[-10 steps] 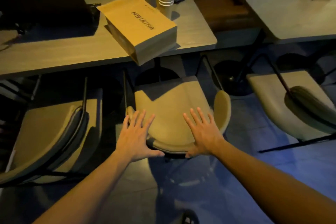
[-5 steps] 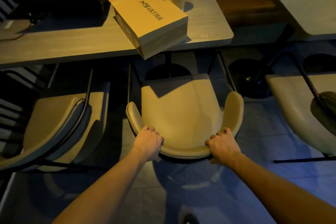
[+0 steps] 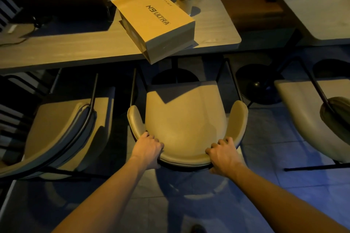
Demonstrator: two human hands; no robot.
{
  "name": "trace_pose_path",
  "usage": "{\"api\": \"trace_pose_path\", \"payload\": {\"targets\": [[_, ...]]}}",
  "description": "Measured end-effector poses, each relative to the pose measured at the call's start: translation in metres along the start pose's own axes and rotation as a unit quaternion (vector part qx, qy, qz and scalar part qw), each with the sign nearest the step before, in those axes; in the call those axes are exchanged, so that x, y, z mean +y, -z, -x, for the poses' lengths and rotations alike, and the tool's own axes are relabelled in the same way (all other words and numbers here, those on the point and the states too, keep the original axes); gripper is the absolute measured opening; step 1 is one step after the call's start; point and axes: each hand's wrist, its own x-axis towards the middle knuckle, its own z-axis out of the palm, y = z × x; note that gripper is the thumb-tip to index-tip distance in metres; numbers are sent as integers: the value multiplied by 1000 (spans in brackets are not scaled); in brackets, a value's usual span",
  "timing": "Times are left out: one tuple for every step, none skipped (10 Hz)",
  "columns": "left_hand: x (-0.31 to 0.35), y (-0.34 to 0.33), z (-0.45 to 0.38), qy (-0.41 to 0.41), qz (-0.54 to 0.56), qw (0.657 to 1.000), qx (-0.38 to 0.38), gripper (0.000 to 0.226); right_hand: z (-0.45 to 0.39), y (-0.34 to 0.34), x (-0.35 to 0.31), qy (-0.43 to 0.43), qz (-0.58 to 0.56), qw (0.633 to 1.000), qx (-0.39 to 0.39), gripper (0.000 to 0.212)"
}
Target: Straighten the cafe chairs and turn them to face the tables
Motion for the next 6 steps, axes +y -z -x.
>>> {"api": "trace_pose_path", "payload": {"targets": [[1,-4,-1,9,8,1000,16,70,0,-2,0,0,-22,1000,15,65],[5,-7,6,15,38,998,46,90,1,-5,-1,-6,-61,997,51,83],[13,-10,16,26,35,997,65,121,6,-7,-2,-18,-72,995,73,119],[19,-8,24,50,30,994,96,139,11,-8,-4,-27,-60,993,99,141],[19,6,33,67,41,990,119,143,18,-4,-6,-26,-60,989,132,148],[17,23,48,76,35,989,124,140,28,6,-6,-26,-64,987,143,146]]}}
